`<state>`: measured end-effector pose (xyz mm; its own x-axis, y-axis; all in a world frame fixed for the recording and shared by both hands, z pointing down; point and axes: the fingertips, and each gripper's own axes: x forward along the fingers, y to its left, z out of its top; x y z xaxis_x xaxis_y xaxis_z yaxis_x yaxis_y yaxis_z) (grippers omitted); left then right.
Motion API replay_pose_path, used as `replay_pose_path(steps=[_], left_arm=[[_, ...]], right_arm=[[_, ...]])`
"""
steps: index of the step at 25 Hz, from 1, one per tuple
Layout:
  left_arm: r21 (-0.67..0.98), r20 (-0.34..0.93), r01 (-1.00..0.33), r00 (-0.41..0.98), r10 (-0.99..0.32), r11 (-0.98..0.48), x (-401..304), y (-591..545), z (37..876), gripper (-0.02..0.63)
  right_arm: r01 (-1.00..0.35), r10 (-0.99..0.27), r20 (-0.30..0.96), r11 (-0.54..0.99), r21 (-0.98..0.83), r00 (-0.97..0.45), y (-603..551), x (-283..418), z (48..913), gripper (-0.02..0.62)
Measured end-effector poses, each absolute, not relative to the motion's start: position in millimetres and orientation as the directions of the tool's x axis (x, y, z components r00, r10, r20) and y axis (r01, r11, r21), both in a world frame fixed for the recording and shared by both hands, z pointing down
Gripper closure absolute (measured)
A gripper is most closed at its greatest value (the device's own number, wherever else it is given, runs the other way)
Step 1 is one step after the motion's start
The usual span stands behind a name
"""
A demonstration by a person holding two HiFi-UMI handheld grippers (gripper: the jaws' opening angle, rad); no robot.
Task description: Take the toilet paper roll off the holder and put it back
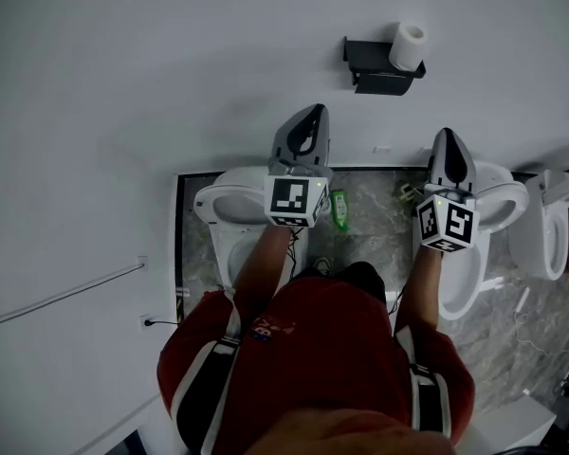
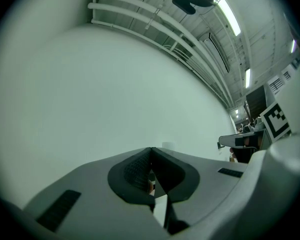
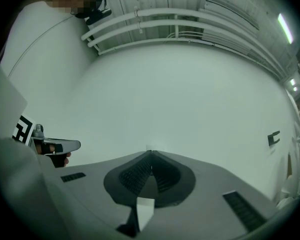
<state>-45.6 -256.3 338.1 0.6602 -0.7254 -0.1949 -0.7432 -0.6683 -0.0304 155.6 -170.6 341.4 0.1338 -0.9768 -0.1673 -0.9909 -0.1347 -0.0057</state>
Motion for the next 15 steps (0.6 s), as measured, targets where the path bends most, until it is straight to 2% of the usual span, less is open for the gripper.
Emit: replay_pose_path(steps=[15], left_arm=[[-0.067,-0.206,-0.803,0.592,-0.779,-0.592,15.4,-328.3,329.8,0.588]], right_arm=[[-1.000,-0.978,-0.208,-0.020,-0.015,0.022,-270.6,218.8,329.9,0.588]])
